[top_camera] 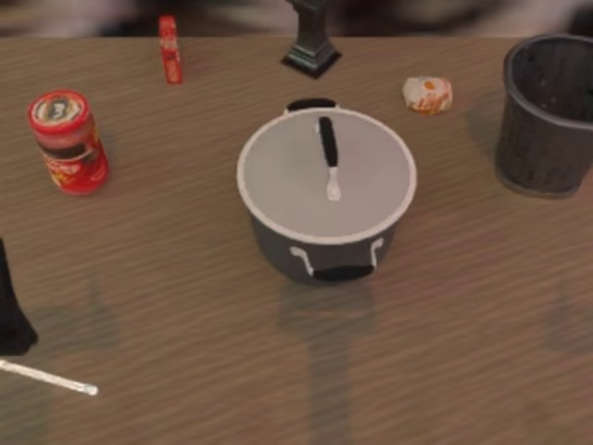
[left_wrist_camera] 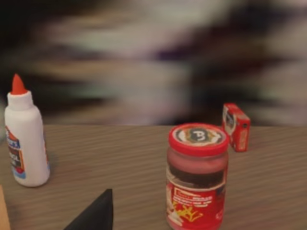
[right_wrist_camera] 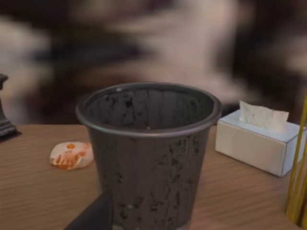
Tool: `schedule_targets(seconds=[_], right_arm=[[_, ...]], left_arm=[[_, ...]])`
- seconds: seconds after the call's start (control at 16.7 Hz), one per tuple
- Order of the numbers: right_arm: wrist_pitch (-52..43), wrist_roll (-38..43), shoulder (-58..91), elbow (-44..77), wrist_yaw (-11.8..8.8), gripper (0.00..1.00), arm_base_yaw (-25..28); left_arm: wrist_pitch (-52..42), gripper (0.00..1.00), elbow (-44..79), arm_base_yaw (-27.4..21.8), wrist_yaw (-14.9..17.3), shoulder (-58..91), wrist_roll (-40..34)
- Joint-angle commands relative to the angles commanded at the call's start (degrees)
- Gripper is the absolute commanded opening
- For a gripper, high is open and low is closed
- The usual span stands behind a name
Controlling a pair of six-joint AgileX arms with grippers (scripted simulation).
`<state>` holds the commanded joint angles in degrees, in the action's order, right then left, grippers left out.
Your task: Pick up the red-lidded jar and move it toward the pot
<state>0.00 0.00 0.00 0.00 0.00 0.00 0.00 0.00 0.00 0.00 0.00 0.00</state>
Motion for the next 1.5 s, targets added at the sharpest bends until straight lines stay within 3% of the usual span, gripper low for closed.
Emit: schedule_targets(seconds=[0.3,0.66,1.02,1.5], right_arm=[[0.0,0.0,0.0,0.0,0.0,1.00,0.0],[0.0,0.0,0.0,0.0,0.0,1.00,0.0],[0.0,0.0,0.0,0.0,0.0,1.00,0.0],[0.0,0.0,0.0,0.0,0.0,1.00,0.0]], left_arm=[[-2.4,1.00,1.9,0.0,0.1,3.1,0.8],[-16.4,1.00,16.6,-0.7,1.2,22.4,5.8],[-35.5,1.00,45.3,-1.7,2.5,50.2,14.2],[-59.7,1.00,97.2,-2.4,2.9,89.7,27.4]])
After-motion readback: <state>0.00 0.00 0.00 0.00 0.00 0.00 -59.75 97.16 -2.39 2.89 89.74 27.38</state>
